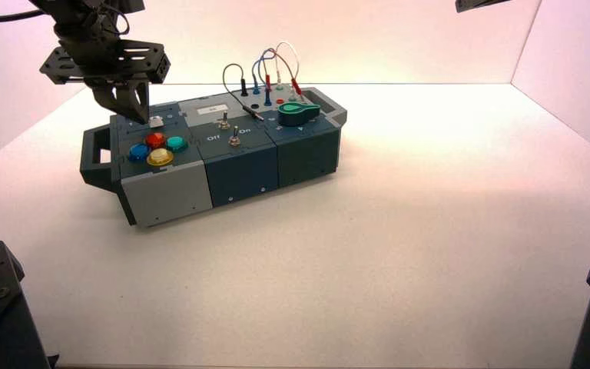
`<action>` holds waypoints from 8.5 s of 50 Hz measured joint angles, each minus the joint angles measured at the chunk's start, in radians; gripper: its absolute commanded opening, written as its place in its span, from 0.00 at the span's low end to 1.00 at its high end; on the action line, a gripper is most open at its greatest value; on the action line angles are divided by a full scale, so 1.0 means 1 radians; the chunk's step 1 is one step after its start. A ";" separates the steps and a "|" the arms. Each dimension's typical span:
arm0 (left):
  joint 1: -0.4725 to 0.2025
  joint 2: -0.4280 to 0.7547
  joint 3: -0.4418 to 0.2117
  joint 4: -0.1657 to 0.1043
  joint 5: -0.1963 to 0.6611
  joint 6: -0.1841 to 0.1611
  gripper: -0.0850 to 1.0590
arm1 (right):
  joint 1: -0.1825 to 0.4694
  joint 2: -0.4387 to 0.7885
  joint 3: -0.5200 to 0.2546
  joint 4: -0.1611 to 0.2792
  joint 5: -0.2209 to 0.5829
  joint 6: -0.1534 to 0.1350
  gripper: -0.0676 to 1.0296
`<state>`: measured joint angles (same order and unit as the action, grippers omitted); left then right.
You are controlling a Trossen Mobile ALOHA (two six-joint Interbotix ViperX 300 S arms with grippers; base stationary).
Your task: Move the bottom slider to position 4.
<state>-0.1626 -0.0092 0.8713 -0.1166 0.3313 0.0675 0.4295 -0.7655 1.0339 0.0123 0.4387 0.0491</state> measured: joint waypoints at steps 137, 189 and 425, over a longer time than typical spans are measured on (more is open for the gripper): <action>-0.029 -0.011 -0.040 0.002 0.023 0.002 0.05 | 0.000 -0.008 0.000 0.000 0.000 0.000 0.04; -0.144 0.054 -0.110 -0.003 0.009 0.000 0.05 | 0.000 -0.038 0.000 0.000 0.000 0.002 0.04; -0.101 0.069 -0.140 0.041 0.071 0.003 0.05 | 0.000 -0.041 0.000 0.000 -0.002 0.002 0.04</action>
<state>-0.2638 0.0598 0.7317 -0.0752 0.4019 0.0706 0.4295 -0.8069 1.0339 0.0123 0.4372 0.0506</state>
